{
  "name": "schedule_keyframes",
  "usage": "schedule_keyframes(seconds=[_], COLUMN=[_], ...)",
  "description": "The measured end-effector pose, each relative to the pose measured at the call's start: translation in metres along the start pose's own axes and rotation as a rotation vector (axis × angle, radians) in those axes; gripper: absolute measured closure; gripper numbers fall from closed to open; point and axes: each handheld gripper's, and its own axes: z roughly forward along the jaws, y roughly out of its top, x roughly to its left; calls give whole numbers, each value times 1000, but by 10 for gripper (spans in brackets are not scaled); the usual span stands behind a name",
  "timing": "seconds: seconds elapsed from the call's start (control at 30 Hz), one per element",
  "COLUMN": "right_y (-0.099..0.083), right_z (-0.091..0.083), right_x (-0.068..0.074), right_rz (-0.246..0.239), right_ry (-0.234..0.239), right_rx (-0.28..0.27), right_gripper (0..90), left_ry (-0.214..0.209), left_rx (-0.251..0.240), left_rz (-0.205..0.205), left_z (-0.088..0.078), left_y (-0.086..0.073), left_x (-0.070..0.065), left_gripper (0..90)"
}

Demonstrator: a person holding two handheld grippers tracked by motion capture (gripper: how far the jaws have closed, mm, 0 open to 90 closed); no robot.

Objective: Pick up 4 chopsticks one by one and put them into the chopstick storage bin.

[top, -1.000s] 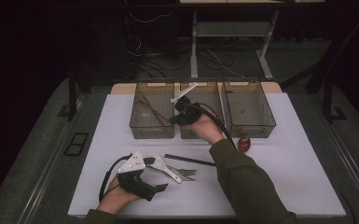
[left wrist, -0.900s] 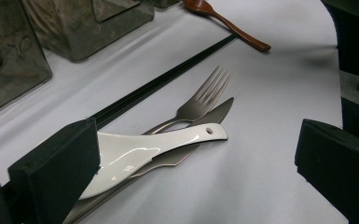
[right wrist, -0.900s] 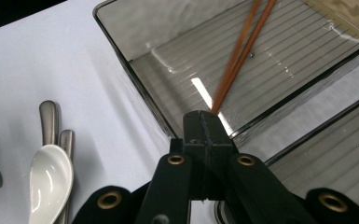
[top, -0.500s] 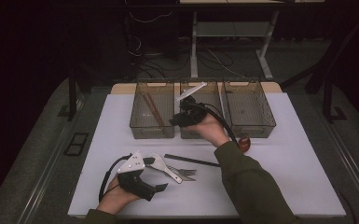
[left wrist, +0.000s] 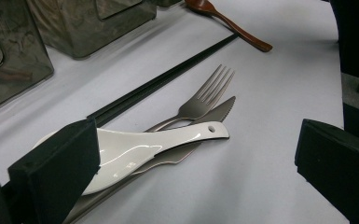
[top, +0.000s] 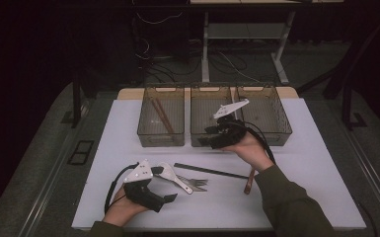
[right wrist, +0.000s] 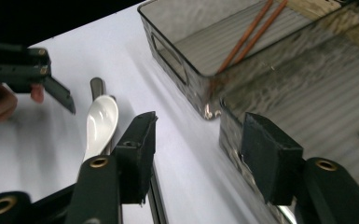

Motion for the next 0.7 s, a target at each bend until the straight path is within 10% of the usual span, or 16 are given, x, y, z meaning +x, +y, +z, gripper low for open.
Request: schedule_keyframes(seconds=[0.7], right_y=[-81], right_z=[-45], right_x=[-8], right_rz=[37], right_ry=[-24], right_rx=[-42], right_gripper=[464], left_ry=[-2], left_rx=[-5], left_rz=[-13], left_z=[1], left_y=[0], left_x=[1], left_gripper=[0])
